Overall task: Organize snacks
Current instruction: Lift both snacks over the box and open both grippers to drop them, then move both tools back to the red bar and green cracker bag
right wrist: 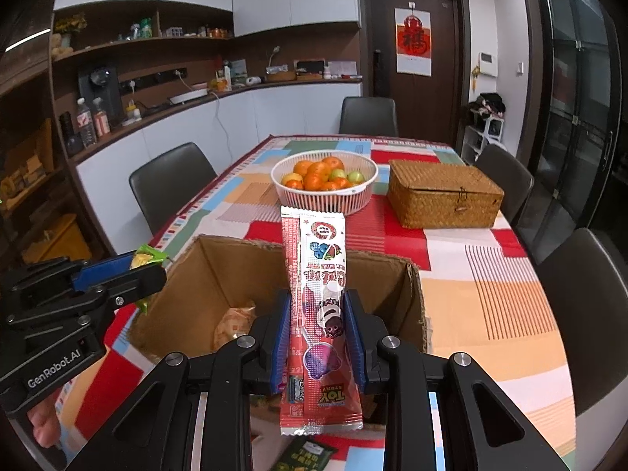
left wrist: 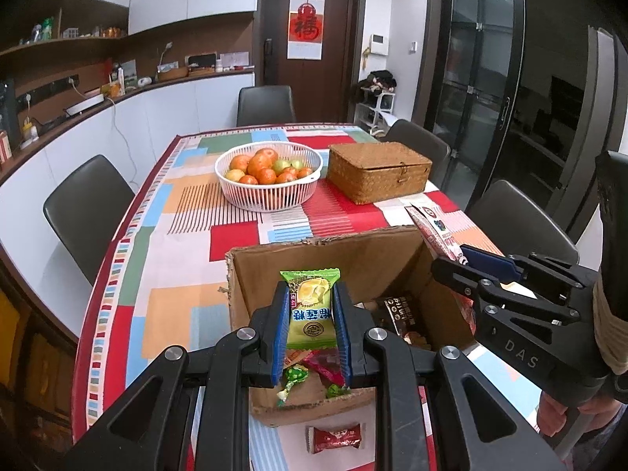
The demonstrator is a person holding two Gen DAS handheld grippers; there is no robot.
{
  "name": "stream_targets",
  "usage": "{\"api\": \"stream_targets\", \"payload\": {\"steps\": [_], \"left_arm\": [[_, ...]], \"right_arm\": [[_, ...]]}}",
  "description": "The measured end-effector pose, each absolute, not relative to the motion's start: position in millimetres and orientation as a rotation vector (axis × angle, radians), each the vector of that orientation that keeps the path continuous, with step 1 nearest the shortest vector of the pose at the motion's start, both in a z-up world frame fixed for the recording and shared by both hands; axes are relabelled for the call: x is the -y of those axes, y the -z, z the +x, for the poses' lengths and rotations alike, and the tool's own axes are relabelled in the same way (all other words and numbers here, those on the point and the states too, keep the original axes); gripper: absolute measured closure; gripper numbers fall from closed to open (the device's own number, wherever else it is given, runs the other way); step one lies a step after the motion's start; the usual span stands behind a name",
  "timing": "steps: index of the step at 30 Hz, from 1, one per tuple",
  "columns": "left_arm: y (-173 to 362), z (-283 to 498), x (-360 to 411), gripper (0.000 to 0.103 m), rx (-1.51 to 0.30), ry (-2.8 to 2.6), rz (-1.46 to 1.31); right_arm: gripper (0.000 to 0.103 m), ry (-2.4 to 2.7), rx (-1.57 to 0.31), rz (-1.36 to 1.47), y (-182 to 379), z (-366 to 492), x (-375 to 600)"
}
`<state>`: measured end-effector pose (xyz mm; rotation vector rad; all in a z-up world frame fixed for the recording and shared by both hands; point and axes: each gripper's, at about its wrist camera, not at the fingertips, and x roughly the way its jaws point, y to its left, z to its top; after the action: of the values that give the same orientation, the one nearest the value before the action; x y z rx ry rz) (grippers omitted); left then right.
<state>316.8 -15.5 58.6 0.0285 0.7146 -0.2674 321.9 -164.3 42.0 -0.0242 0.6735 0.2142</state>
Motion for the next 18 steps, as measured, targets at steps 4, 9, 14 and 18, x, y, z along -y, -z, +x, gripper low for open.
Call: {"api": "stream_targets", "payload": {"steps": [4,9,14,18], "left_arm": [[-54,326,18,0.081,-0.729,0.259,0.043],[-48,337,24,0.079,-0.759,0.255,0.054],[-46,330,19,0.045,-0.751,0.23,0.046],[-50,309,15,0.044,-0.715,0.227,0.071]], "right_arm": [[0.076,-0.203,-0.692,-0.009,-36,331,167],[0.075,-0.191,-0.7,-0.005,-33,338,167],[0.054,-0.193,-0.696,-0.019,-32,336,164],[0.051,-0.173,-0.67,-0.034,-33,321,163]]}}
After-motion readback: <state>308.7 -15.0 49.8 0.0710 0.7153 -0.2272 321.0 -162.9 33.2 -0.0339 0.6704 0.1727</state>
